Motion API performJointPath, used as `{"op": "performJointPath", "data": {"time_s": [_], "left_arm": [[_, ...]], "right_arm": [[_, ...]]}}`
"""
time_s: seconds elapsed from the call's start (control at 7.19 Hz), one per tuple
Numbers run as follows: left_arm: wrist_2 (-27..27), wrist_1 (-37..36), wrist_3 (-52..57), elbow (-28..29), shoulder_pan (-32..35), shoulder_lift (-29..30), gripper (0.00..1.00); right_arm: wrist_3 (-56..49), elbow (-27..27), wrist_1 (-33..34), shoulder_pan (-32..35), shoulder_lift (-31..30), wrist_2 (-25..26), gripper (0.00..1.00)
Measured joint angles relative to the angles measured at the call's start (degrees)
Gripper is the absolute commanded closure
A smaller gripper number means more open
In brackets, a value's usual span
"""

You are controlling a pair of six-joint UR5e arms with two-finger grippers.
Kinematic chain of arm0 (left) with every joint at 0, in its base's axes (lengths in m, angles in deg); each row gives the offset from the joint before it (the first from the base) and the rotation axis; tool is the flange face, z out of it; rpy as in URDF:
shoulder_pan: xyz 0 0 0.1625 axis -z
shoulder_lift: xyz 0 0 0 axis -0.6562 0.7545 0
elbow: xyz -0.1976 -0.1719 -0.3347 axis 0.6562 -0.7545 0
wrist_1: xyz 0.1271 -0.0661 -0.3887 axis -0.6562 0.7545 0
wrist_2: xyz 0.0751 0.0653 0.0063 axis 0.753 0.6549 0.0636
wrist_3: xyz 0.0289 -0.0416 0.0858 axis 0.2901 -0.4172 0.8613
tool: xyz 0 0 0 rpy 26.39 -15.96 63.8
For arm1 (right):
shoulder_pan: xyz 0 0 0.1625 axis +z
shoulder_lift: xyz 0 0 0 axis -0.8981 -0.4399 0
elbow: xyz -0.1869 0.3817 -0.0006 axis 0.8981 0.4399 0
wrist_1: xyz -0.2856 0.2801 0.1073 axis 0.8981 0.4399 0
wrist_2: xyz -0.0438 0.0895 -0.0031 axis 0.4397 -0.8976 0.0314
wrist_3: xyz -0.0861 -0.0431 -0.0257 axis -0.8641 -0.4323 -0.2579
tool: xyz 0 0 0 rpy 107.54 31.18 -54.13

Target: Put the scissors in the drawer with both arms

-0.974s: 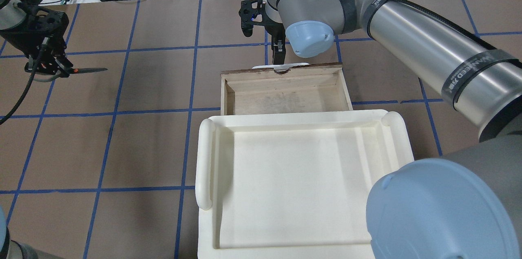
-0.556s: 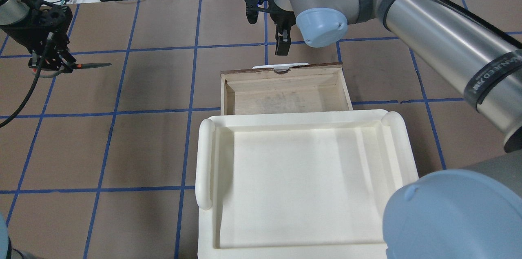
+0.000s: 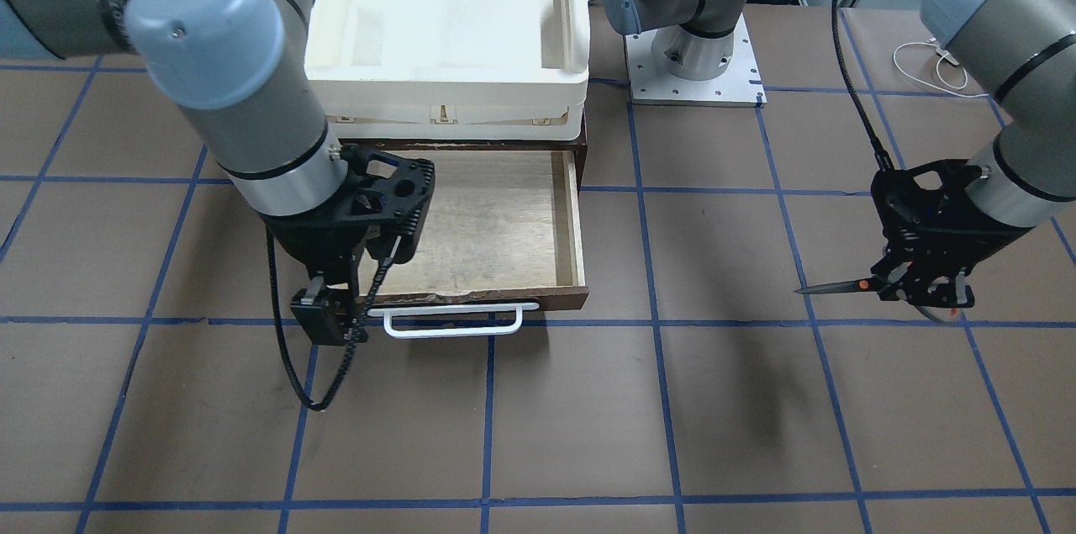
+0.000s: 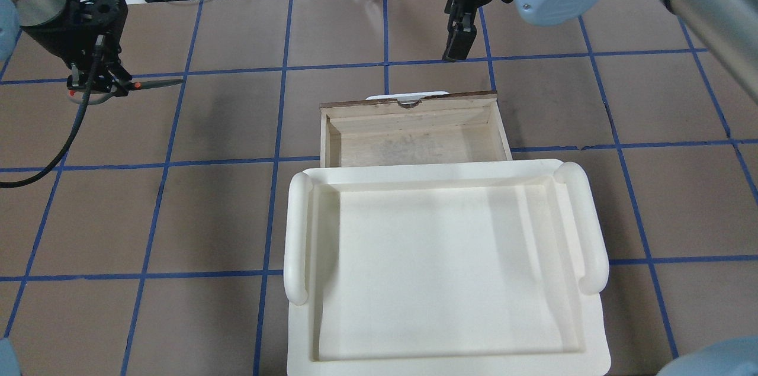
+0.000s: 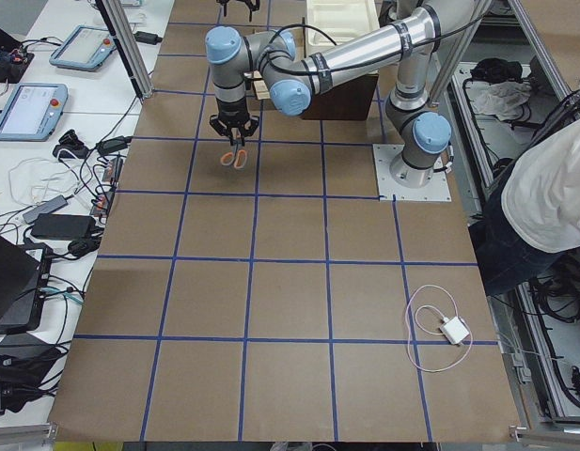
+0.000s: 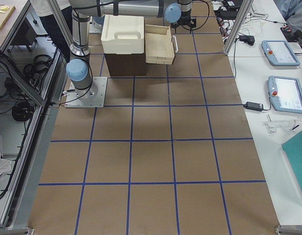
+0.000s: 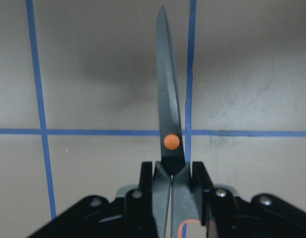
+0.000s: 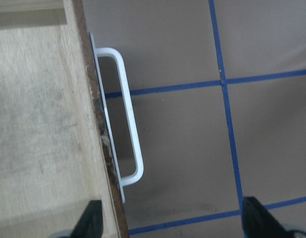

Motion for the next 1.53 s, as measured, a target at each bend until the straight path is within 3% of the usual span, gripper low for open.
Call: {"op": "performJointPath", "data": {"time_s": [0.56, 1.53], "left_arm": [[-2.8, 0.0, -14.7, 0.0, 11.8, -0.9, 1.0], [-3.5, -1.3, -32.5, -0.1, 34.4, 0.2, 1.0]], "right_arm": [[8.7, -0.4, -10.5, -3.9, -6.4, 0.3, 0.0], [42.5, -2.2, -11.4, -6.3, -9.9, 0.6, 0.0]]}}
